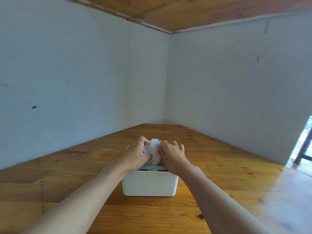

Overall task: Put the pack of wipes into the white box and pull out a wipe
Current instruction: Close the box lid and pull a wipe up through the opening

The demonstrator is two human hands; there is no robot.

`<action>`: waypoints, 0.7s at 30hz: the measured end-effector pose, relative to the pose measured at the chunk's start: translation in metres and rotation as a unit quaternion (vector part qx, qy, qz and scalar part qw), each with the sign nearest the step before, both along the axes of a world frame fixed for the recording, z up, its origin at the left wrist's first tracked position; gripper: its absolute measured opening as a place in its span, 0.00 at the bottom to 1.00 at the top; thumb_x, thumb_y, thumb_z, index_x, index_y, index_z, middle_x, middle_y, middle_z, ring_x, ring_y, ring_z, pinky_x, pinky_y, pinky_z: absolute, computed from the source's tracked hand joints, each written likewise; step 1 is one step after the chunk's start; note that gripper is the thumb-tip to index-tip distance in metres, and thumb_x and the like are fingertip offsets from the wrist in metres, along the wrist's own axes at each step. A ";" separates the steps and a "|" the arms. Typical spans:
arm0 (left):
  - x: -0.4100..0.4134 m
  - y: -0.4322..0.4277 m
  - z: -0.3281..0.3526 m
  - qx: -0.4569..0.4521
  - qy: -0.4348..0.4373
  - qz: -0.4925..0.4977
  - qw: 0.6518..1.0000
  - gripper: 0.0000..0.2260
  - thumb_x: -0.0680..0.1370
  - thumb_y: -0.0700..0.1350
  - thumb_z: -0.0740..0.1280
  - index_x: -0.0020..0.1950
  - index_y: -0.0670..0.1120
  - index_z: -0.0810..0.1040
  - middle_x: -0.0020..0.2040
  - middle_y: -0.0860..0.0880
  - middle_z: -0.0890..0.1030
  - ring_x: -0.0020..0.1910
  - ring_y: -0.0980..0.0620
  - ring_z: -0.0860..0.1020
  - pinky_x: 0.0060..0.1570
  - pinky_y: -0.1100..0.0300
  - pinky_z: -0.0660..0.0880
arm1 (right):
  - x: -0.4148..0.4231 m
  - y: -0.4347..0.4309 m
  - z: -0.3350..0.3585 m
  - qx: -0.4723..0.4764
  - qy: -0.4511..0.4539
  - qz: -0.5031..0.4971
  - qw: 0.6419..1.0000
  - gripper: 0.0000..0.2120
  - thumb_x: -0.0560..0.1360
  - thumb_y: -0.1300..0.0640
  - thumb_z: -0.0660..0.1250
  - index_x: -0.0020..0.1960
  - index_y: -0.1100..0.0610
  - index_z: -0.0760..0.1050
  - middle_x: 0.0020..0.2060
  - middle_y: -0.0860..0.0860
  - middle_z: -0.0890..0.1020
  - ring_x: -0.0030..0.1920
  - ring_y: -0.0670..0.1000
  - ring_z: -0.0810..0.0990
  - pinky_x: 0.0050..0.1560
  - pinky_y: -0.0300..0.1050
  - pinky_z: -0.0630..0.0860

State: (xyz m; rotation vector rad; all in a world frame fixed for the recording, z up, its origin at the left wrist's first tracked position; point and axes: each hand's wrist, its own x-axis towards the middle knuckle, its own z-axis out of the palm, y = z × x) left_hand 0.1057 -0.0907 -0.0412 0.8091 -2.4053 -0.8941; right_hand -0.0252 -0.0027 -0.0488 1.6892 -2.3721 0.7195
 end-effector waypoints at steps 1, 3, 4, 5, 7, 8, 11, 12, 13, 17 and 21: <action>0.000 0.000 0.000 -0.015 0.008 0.003 1.000 0.06 0.78 0.44 0.66 0.52 0.51 0.70 0.47 0.52 0.76 0.46 0.50 0.73 0.38 0.58 0.69 | 0.000 0.000 0.000 -0.001 -0.001 -0.004 1.000 0.12 0.82 0.55 0.46 0.45 0.54 0.64 0.44 0.53 0.78 0.54 0.54 0.68 0.50 0.48 0.56; 0.000 0.000 -0.001 -0.035 0.031 0.011 0.999 0.07 0.81 0.42 0.62 0.44 0.51 0.67 0.40 0.51 0.74 0.37 0.51 0.70 0.33 0.59 0.66 | 0.000 0.000 -0.001 -0.005 0.001 -0.008 1.000 0.10 0.82 0.58 0.47 0.45 0.55 0.64 0.42 0.53 0.77 0.52 0.55 0.68 0.50 0.49 0.58; 0.000 0.000 -0.001 -0.037 0.036 0.013 0.999 0.09 0.82 0.41 0.61 0.43 0.50 0.67 0.38 0.50 0.73 0.35 0.52 0.69 0.32 0.58 0.65 | 0.000 0.000 -0.001 -0.008 0.003 -0.009 1.000 0.09 0.81 0.59 0.48 0.45 0.56 0.64 0.42 0.53 0.77 0.51 0.55 0.68 0.50 0.49 0.58; 0.001 0.000 -0.001 -0.040 0.040 0.016 0.998 0.09 0.82 0.40 0.60 0.43 0.50 0.66 0.38 0.50 0.72 0.34 0.53 0.69 0.32 0.59 0.65 | 0.000 0.000 -0.001 -0.008 0.005 -0.012 1.000 0.07 0.81 0.61 0.50 0.47 0.57 0.65 0.42 0.54 0.77 0.51 0.55 0.68 0.50 0.48 0.58; 0.002 0.000 0.000 -0.039 0.047 0.020 0.998 0.08 0.83 0.40 0.57 0.45 0.49 0.66 0.39 0.49 0.72 0.34 0.53 0.69 0.32 0.58 0.66 | 0.001 0.000 -0.001 -0.006 0.008 -0.023 1.000 0.05 0.78 0.65 0.53 0.50 0.59 0.67 0.42 0.54 0.76 0.51 0.55 0.66 0.49 0.47 0.58; 0.002 0.000 0.000 -0.038 0.054 0.021 0.998 0.08 0.83 0.39 0.56 0.46 0.49 0.66 0.39 0.48 0.71 0.34 0.52 0.68 0.32 0.59 0.66 | 0.001 0.000 -0.001 -0.004 0.005 -0.029 1.000 0.06 0.77 0.67 0.54 0.50 0.58 0.67 0.42 0.54 0.76 0.50 0.54 0.65 0.49 0.47 0.59; 0.003 0.000 0.000 -0.037 0.083 0.038 0.995 0.04 0.84 0.39 0.54 0.51 0.46 0.67 0.41 0.47 0.71 0.35 0.53 0.68 0.33 0.59 0.67 | 0.002 0.001 0.000 0.007 0.005 -0.040 0.999 0.09 0.73 0.70 0.56 0.47 0.57 0.64 0.42 0.55 0.77 0.48 0.53 0.62 0.48 0.46 0.59; 0.003 0.000 0.000 -0.031 0.095 0.047 0.994 0.04 0.84 0.40 0.54 0.53 0.46 0.67 0.43 0.47 0.73 0.36 0.52 0.70 0.34 0.59 0.68 | 0.002 0.001 0.001 0.011 0.005 -0.041 0.999 0.10 0.71 0.71 0.57 0.46 0.57 0.64 0.43 0.55 0.77 0.48 0.53 0.62 0.48 0.46 0.59; 0.003 -0.001 -0.001 -0.026 0.104 0.056 0.993 0.03 0.84 0.40 0.55 0.55 0.46 0.67 0.45 0.46 0.74 0.37 0.52 0.72 0.34 0.60 0.69 | 0.002 0.001 0.002 0.012 0.005 -0.041 0.999 0.11 0.71 0.71 0.57 0.46 0.58 0.63 0.44 0.56 0.78 0.48 0.53 0.61 0.48 0.46 0.59; 0.002 -0.004 -0.002 -0.023 0.133 0.076 0.988 0.05 0.84 0.40 0.56 0.58 0.47 0.67 0.53 0.46 0.74 0.45 0.50 0.74 0.36 0.65 0.68 | 0.003 0.001 0.003 0.018 0.001 -0.042 0.999 0.10 0.71 0.70 0.59 0.49 0.59 0.66 0.48 0.56 0.79 0.50 0.53 0.62 0.50 0.45 0.59; -0.001 -0.001 0.000 -0.009 0.079 0.034 0.996 0.09 0.82 0.45 0.64 0.60 0.47 0.69 0.49 0.46 0.77 0.43 0.53 0.76 0.34 0.67 0.70 | 0.004 0.004 0.004 0.012 -0.009 -0.033 0.999 0.12 0.71 0.69 0.61 0.52 0.59 0.65 0.44 0.53 0.74 0.49 0.52 0.60 0.49 0.45 0.60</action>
